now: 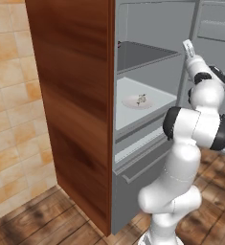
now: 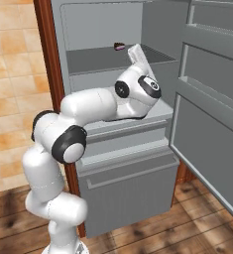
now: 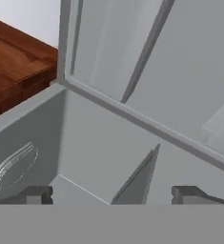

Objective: Retrieve the fish from the fridge and place it on the saucepan with marinade on the stove.

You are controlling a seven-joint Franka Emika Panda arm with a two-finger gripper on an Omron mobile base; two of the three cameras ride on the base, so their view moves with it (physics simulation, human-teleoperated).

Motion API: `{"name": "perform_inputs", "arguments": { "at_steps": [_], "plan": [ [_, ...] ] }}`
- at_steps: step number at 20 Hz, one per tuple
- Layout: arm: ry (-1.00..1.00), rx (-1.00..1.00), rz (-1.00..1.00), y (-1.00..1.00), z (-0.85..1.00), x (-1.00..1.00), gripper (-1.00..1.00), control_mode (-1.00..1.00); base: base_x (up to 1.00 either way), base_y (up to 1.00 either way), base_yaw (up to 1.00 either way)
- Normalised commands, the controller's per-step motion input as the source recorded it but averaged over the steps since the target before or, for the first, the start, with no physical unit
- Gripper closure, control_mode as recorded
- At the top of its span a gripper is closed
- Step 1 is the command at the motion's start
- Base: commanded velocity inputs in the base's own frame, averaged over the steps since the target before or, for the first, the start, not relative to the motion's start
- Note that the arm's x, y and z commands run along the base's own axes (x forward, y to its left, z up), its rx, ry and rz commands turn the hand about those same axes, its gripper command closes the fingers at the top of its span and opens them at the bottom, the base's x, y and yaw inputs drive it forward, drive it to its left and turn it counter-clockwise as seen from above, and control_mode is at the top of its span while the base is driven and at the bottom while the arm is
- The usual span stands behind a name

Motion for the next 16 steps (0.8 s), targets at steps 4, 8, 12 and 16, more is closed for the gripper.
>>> {"name": "perform_inputs", "arguments": {
  "at_steps": [4,8,12,16],
  "plan": [
    [-0.01,0.05,0.00,-0.07,1.00,-0.30,-1.00,-1.00,0.00,0.00,0.00],
    [-0.02,0.17,0.00,-0.06,0.81,-0.34,-1.00,-1.00,0.00,0.00,0.00],
    [-0.08,0.40,0.17,-0.08,0.11,-0.39,-1.00,-1.00,0.00,0.00,0.00],
    [-0.08,0.59,0.10,0.11,0.38,-0.05,-1.00,-1.00,0.00,0.00,0.00]
  ]
}}
